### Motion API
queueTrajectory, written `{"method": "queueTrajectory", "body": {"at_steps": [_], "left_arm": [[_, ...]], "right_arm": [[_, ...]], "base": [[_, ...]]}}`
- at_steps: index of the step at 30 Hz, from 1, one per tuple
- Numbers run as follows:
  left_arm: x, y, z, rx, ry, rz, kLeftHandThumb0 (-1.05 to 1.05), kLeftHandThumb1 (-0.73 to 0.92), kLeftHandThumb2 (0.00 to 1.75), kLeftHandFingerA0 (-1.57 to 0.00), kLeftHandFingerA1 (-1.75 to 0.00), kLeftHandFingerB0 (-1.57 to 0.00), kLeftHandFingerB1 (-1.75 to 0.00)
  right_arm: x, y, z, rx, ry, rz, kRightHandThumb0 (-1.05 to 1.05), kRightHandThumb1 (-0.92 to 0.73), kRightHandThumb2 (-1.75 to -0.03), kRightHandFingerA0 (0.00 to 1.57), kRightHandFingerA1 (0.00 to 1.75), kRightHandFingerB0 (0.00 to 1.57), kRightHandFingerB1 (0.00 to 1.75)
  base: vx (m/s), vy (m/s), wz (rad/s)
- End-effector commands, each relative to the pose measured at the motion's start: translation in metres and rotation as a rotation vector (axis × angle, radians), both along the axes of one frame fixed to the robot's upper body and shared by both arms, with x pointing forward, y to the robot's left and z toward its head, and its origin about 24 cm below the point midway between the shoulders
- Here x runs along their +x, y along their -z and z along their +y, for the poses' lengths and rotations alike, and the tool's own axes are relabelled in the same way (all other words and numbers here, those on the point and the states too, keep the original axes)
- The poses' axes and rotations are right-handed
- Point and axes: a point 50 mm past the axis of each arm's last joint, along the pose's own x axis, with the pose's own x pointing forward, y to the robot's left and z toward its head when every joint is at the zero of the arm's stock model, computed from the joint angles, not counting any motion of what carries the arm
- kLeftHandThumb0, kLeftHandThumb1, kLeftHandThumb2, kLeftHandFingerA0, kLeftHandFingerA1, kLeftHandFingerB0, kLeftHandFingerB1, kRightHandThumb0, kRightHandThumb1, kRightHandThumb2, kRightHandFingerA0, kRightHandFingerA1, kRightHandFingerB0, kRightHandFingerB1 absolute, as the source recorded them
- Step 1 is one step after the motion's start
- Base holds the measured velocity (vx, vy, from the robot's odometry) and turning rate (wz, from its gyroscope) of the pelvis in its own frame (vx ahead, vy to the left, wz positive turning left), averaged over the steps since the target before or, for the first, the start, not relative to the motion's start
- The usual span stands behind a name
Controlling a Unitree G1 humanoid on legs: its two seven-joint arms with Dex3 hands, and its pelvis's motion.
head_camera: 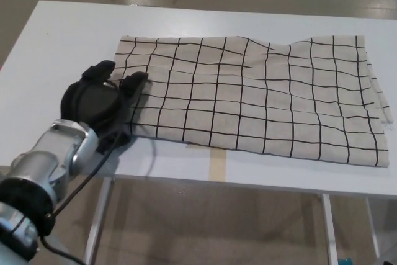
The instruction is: Use the left hand to fold a white towel with checkered patterns in half.
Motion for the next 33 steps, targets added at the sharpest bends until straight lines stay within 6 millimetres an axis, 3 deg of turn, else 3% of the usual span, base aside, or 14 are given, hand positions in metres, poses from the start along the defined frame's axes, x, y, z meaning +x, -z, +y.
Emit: {"method": "queueTrajectory", "body": {"at_steps": [1, 2, 14, 15, 16, 17, 18, 22, 23, 33], "left_arm": [[-0.006, 0.024, -0.007, 0.073, -0.004, 0.078, -0.57, 0.36, 0.70, 0.00, -0.02, 0.00, -0.13], [-0.006, 0.026, -0.009, 0.081, -0.007, 0.084, -0.54, 0.35, 0.70, 0.00, -0.06, 0.00, -0.17], [-0.006, 0.035, -0.032, 0.136, 0.014, 0.091, -0.49, 0.33, 0.72, 0.00, -0.16, 0.00, -0.25], [-0.007, 0.037, -0.033, 0.145, 0.020, 0.100, -0.36, 0.51, 0.56, -0.82, -1.14, -0.82, -0.99], [-0.008, 0.039, -0.034, 0.139, 0.018, 0.107, -0.31, 0.55, 0.54, -0.75, -1.75, -0.70, -1.72], [-0.009, 0.041, -0.034, 0.130, 0.015, 0.115, -0.31, 0.55, 0.54, -0.75, -1.75, -0.70, -1.72], [-0.008, 0.039, -0.033, 0.109, 0.004, 0.107, -0.26, 0.59, 0.54, -0.70, -1.75, -0.53, -1.75], [-0.007, 0.037, -0.032, 0.082, -0.011, 0.093, -0.26, 0.59, 0.54, -0.70, -1.75, -0.53, -1.75], [-0.008, 0.038, -0.026, 0.047, -0.026, 0.101, -0.17, 0.68, 0.52, -0.70, -1.75, -0.44, -1.75], [-0.018, 0.037, 0.030, -0.093, -0.133, 0.058, -0.20, 0.69, 0.56, -0.76, -1.75, -0.57, -1.75]], "right_arm": [[-0.006, 0.002, 0.002, 0.034, 0.016, 0.002, -0.31, -0.61, -1.10, 0.00, 0.49, 0.00, 0.48], [-0.007, 0.002, 0.002, 0.043, 0.017, 0.001, -0.57, -0.82, -0.67, 0.13, 0.26, 0.11, 0.26], [-0.004, 0.000, 0.001, 0.048, 0.028, -0.020, -0.56, -0.81, -0.66, 0.13, 0.26, 0.12, 0.26], [-0.005, 0.000, 0.002, 0.058, 0.032, -0.021, -0.31, -0.61, -1.10, 0.00, 0.49, 0.00, 0.48], [-0.005, 0.001, 0.003, 0.070, 0.037, -0.021, -0.31, -0.61, -1.10, 0.00, 0.49, 0.00, 0.48], [-0.006, 0.002, 0.004, 0.083, 0.042, -0.022, -0.31, -0.61, -1.10, 0.00, 0.49, 0.00, 0.48], [-0.003, 0.001, 0.003, 0.082, 0.041, -0.026, -0.31, -0.61, -1.10, 0.00, 0.49, 0.00, 0.48], [0.002, -0.001, 0.003, 0.080, 0.040, -0.033, -0.31, -0.61, -1.10, 0.00, 0.49, 0.00, 0.48], [0.001, 0.000, 0.003, 0.078, 0.043, -0.028, -0.31, -0.61, -1.10, 0.00, 0.49, 0.00, 0.48], [-0.012, 0.005, 0.003, 0.088, 0.036, 0.010, -0.31, -0.61, -1.10, 0.00, 0.49, 0.00, 0.48]], "base": [[0.00, 0.000, 0.00], [0.00, 0.000, 0.00], [0.00, 0.000, 0.00], [0.00, 0.000, 0.00], [0.00, 0.000, 0.00], [0.00, 0.000, 0.00], [0.00, 0.000, 0.00], [0.00, 0.000, 0.00], [0.00, 0.000, 0.00], [0.00, 0.000, 0.00]]}}
